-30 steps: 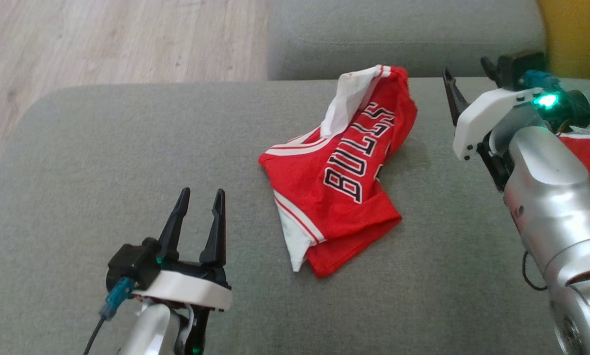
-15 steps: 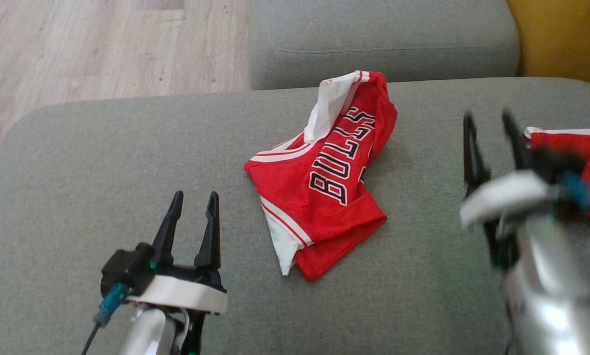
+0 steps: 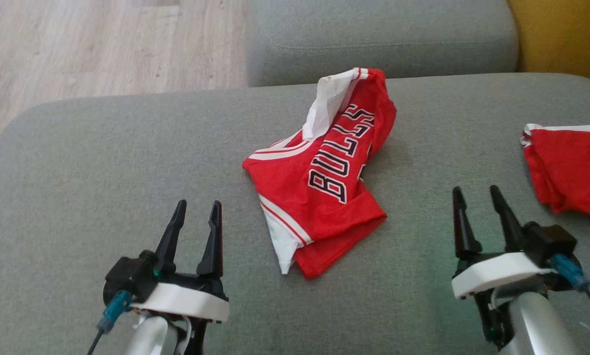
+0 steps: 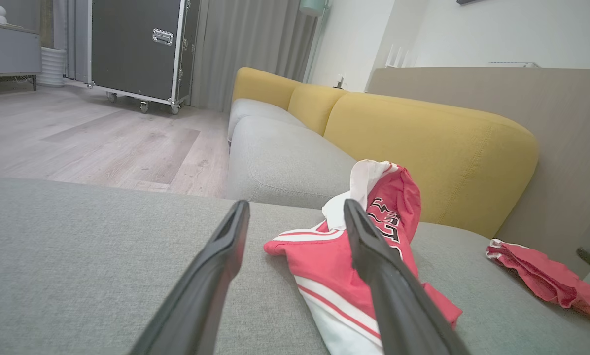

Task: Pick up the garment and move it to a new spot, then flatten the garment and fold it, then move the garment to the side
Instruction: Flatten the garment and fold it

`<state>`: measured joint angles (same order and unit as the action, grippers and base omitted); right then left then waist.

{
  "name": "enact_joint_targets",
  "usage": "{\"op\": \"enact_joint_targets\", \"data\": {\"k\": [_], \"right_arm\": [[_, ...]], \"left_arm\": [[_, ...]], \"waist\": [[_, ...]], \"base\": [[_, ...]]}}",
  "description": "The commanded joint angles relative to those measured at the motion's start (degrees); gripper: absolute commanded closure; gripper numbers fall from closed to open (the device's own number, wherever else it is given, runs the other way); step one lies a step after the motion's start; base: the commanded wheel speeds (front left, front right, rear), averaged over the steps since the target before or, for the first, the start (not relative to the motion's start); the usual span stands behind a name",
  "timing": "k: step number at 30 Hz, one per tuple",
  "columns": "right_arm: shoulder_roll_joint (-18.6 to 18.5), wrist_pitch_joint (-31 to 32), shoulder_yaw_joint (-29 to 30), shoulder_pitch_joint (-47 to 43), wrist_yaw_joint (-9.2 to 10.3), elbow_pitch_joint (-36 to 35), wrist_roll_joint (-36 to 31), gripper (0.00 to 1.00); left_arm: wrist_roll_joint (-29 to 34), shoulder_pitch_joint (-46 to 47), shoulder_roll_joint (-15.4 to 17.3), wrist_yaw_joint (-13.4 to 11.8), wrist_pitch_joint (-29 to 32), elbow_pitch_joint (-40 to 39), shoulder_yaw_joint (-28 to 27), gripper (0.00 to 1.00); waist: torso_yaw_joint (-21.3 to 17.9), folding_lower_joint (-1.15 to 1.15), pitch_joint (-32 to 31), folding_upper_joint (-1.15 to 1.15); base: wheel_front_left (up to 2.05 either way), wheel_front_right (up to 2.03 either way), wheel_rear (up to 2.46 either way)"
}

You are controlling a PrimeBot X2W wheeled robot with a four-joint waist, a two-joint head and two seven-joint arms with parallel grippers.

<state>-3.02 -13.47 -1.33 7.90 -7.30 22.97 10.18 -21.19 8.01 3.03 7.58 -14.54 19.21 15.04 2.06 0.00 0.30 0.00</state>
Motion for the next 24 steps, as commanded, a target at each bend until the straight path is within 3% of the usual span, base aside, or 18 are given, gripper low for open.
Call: {"op": "enact_joint_targets", "data": {"k": [1,11,24], "right_arm": [[0.1,1.0,-2.3,2.7,-0.19,-1.7,0.4,0.00],[0.1,14.2,-11.8,5.4,-0.19,7.6,7.4,0.00],[0.1,20.4,-21.7,11.0,-0.19,17.9,16.8,0.00]], "left_arm": [[0.3,3.1,0.3,-0.1,-0.5,-2.0,-1.3,0.00],[-0.4,4.7,0.3,-0.1,-0.5,-1.1,0.3,0.00],[-0.8,6.0,0.2,-0.1,-0.5,-1.0,1.0,0.00]], "waist": [[0.7,0.00,0.7,0.00],[4.5,0.00,3.2,0.00],[7.3,0.00,4.8,0.00]], "base": [[0.00,0.00,0.00],[0.00,0.00,0.00],[0.00,0.00,0.00]]}}
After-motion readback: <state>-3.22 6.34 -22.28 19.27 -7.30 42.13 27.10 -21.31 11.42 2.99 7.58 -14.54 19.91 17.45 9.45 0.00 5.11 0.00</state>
